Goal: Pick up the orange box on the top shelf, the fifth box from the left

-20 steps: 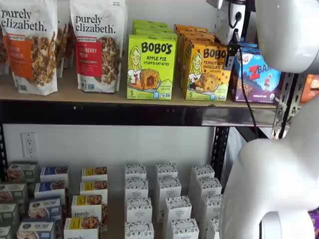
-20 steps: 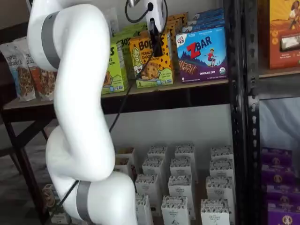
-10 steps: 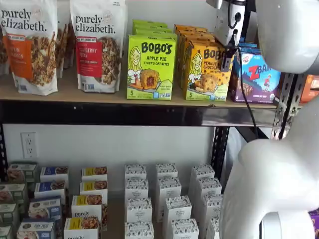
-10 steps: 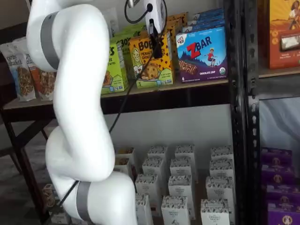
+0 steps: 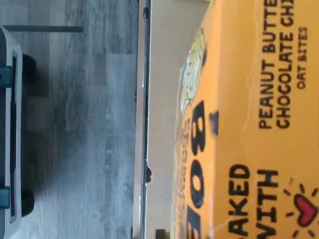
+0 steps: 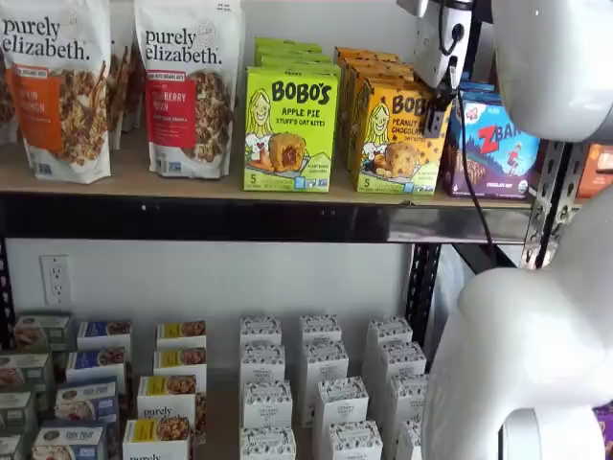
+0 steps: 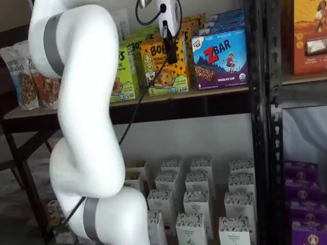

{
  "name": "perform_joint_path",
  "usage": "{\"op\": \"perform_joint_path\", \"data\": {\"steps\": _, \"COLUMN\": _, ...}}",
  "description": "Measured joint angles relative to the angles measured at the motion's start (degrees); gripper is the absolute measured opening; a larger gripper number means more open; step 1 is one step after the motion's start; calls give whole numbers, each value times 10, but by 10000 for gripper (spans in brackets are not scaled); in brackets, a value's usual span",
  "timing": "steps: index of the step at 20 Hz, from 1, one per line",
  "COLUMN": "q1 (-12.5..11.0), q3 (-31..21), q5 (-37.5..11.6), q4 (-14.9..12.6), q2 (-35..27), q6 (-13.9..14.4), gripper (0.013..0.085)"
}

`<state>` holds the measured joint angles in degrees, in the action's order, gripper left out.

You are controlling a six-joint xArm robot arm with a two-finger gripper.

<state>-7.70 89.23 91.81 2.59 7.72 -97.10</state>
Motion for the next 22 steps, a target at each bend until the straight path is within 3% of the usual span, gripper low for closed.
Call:
{"op": "perform_joint_path", "data": {"steps": 11, "q1": -1, "q3": -3, "q5": -2, "q4": 7, "q2": 3, "q6": -1, "gripper": 570}}
{"op": "perform_joint_path", "data": {"steps": 22, "q1": -2, "q3": -2, "q5": 0, "q4": 14, "q2": 4, "q6": 0, "gripper": 330}}
